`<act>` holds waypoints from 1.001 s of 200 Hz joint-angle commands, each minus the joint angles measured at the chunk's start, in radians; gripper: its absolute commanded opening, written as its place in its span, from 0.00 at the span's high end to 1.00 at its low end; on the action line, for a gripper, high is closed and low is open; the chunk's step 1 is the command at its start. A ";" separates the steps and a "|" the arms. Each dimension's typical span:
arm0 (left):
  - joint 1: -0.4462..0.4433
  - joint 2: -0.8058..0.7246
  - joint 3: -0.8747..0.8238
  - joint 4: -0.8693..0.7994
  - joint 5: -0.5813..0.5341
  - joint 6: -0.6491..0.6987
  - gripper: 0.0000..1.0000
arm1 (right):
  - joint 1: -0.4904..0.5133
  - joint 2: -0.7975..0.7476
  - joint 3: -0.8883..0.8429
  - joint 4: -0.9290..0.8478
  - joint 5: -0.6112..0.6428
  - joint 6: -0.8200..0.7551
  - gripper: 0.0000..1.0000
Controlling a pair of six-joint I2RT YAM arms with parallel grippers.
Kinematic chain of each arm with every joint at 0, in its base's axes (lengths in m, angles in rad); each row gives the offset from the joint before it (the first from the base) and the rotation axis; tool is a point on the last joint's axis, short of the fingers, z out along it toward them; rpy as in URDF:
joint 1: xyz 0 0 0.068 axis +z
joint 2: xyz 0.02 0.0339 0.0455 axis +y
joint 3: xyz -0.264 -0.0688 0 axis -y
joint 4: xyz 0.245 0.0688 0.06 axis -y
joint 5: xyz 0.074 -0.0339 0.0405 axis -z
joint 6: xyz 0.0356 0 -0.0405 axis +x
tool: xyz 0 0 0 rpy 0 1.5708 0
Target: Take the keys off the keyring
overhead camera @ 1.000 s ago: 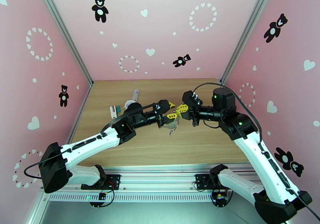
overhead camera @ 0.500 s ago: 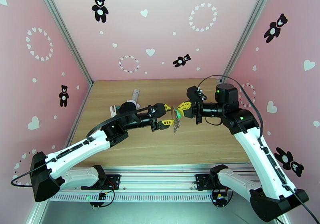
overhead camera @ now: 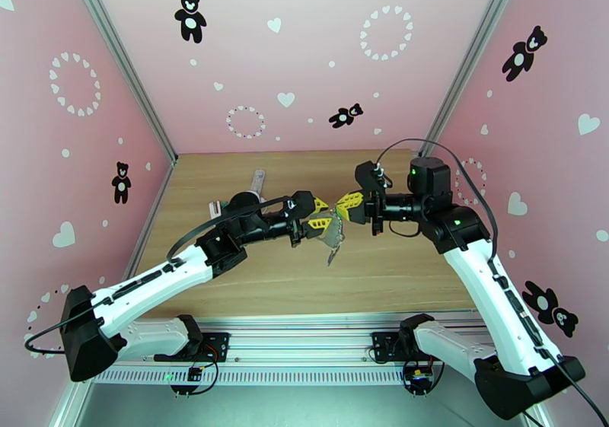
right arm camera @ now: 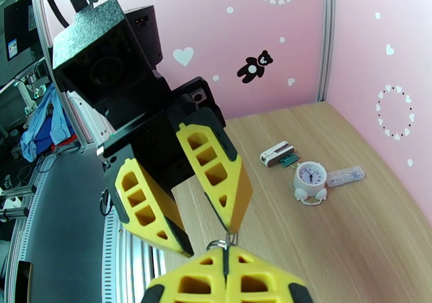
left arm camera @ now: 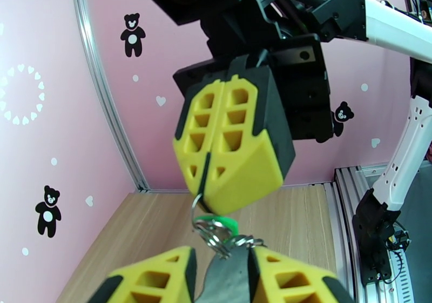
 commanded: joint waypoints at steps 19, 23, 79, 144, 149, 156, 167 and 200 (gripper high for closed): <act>-0.007 0.026 -0.018 0.077 -0.083 -0.033 0.75 | -0.003 -0.029 -0.029 0.081 0.006 0.056 1.00; -0.008 0.028 -0.020 0.082 -0.079 -0.035 0.75 | -0.002 -0.032 -0.032 0.086 0.010 0.058 1.00; -0.012 0.042 -0.031 0.109 -0.095 -0.035 0.79 | -0.002 -0.041 -0.048 0.125 0.027 0.083 1.00; -0.013 0.059 -0.026 0.106 -0.086 -0.033 0.82 | -0.002 -0.054 -0.066 0.150 0.043 0.100 1.00; -0.013 0.058 -0.025 0.106 -0.085 -0.033 0.82 | -0.002 -0.055 -0.066 0.150 0.044 0.101 1.00; -0.013 0.058 -0.025 0.104 -0.082 -0.031 0.83 | -0.001 -0.056 -0.066 0.147 0.046 0.102 1.00; -0.013 0.059 -0.022 0.102 -0.082 -0.029 0.83 | -0.001 -0.060 -0.066 0.146 0.047 0.099 1.00; -0.012 0.055 -0.019 0.100 -0.080 -0.023 0.88 | -0.001 -0.065 -0.069 0.133 0.055 0.089 1.00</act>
